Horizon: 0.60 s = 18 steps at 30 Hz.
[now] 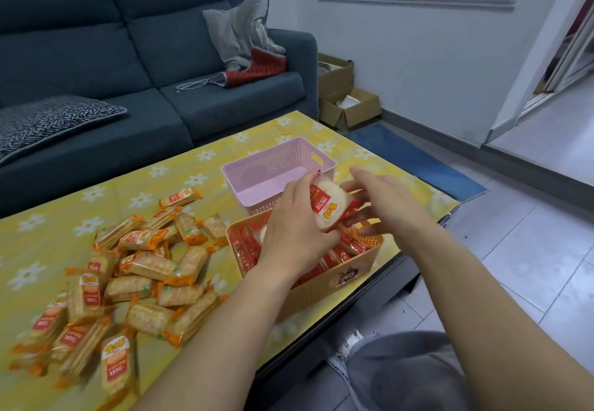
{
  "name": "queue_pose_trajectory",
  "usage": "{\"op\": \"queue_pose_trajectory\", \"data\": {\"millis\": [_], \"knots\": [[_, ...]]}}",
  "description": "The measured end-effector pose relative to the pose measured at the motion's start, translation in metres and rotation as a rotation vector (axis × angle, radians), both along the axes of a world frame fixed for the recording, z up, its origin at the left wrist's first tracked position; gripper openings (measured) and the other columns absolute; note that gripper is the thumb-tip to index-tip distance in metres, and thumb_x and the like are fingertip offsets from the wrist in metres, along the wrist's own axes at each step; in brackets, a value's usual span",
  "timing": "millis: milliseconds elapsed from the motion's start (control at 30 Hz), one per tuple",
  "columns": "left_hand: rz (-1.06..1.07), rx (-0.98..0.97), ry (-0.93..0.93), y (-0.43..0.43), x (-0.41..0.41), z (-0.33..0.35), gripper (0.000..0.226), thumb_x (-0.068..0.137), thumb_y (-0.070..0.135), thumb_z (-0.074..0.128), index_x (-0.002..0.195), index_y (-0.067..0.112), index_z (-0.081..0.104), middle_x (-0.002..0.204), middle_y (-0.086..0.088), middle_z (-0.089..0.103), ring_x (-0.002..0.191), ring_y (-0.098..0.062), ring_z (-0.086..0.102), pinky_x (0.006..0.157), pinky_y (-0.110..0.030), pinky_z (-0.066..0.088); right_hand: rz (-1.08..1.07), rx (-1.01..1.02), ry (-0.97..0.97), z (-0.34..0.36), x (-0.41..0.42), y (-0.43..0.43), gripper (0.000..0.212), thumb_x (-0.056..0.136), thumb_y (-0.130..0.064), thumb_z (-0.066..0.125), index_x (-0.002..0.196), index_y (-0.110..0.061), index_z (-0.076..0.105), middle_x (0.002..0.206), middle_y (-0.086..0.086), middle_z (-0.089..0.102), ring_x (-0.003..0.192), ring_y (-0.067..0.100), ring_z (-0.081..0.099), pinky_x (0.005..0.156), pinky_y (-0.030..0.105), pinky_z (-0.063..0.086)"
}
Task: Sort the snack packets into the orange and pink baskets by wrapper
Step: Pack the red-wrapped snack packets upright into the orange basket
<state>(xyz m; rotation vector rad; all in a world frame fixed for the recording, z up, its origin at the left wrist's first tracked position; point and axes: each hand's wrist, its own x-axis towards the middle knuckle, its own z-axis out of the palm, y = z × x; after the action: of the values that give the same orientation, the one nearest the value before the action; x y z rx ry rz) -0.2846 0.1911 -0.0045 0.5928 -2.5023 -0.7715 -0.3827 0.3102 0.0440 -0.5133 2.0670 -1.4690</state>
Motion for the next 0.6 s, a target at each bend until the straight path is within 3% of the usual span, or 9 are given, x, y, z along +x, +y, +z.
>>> {"op": "queue_pose_trajectory", "data": {"millis": [67,133,167,233,300,367,400,500,600], "knots": [[-0.033,0.095,0.02,0.005,-0.002,0.0,0.106,0.065,0.043,0.089,0.15,0.038,0.024,0.14,0.012,0.039,0.123,-0.01,0.048,0.097,-0.033,0.051,0.071,0.079,0.122,-0.003,-0.005,0.003,0.015,0.097,-0.029,0.059,0.102,-0.021,0.071,0.085,0.001,0.072,0.066,0.012,0.069,0.057,0.03,0.057],[-0.04,0.347,0.097,0.006,-0.003,0.004,0.102,0.064,0.055,0.085,0.148,0.039,0.029,0.137,0.011,0.042,0.121,-0.01,0.051,0.095,-0.033,0.053,0.065,0.097,0.169,-0.006,-0.012,0.006,0.016,0.095,-0.016,0.06,0.106,-0.02,0.071,0.089,0.007,0.072,0.071,0.015,0.067,0.068,0.041,0.061],[-0.027,0.49,0.138,0.003,-0.005,0.004,0.091,0.068,0.055,0.082,0.144,0.037,0.036,0.134,0.009,0.047,0.119,-0.013,0.056,0.094,-0.037,0.055,0.046,0.065,0.142,-0.007,-0.016,0.007,0.018,0.095,-0.012,0.059,0.106,-0.02,0.071,0.094,0.01,0.072,0.076,0.019,0.066,0.074,0.045,0.061],[0.005,0.664,0.16,-0.003,-0.008,0.003,0.049,0.082,0.037,0.077,0.125,0.031,0.056,0.121,0.006,0.063,0.108,-0.019,0.066,0.091,-0.047,0.058,0.024,0.001,0.063,-0.01,-0.02,0.01,0.021,0.095,-0.009,0.056,0.103,-0.023,0.07,0.099,0.011,0.072,0.085,0.021,0.067,0.081,0.048,0.059],[0.041,0.658,0.161,-0.003,-0.011,0.001,0.021,0.086,0.024,0.075,0.104,0.029,0.066,0.104,0.004,0.073,0.095,-0.019,0.071,0.088,-0.051,0.059,-0.003,0.053,0.186,-0.018,-0.024,0.009,0.019,0.095,-0.015,0.059,0.106,-0.026,0.07,0.103,0.003,0.071,0.093,0.019,0.067,0.081,0.044,0.061],[0.077,0.594,0.186,0.003,-0.013,-0.001,0.019,0.083,0.028,0.077,0.1,0.028,0.068,0.096,0.007,0.073,0.09,-0.014,0.07,0.085,-0.044,0.059,-0.097,0.212,0.508,-0.022,-0.022,0.007,0.018,0.092,-0.029,0.064,0.109,-0.027,0.07,0.105,-0.004,0.068,0.094,0.015,0.064,0.076,0.035,0.056],[0.092,0.562,0.212,0.008,-0.014,-0.001,0.021,0.083,0.029,0.078,0.101,0.028,0.067,0.095,0.008,0.072,0.088,-0.01,0.068,0.082,-0.038,0.059,-0.155,0.221,0.571,-0.021,-0.021,0.005,0.019,0.093,-0.035,0.062,0.106,-0.024,0.07,0.101,-0.004,0.069,0.089,0.014,0.065,0.075,0.036,0.056],[0.035,0.579,0.255,0.024,-0.019,0.0,0.026,0.084,0.027,0.08,0.104,0.025,0.064,0.092,0.012,0.07,0.077,0.002,0.065,0.066,-0.015,0.05,-0.14,0.138,0.391,-0.011,-0.013,0.0,0.05,0.096,-0.053,0.047,0.091,-0.01,0.072,0.084,0.006,0.074,0.073,0.022,0.071,0.073,0.046,0.061],[-0.128,0.589,0.158,0.029,-0.02,0.0,0.027,0.084,0.017,0.08,0.107,0.02,0.068,0.09,0.01,0.073,0.073,0.001,0.068,0.068,-0.019,0.052,-0.057,0.266,0.406,-0.011,-0.012,-0.002,0.052,0.091,-0.057,0.054,0.083,-0.008,0.069,0.073,0.007,0.071,0.068,0.023,0.07,0.063,0.037,0.058]]}}
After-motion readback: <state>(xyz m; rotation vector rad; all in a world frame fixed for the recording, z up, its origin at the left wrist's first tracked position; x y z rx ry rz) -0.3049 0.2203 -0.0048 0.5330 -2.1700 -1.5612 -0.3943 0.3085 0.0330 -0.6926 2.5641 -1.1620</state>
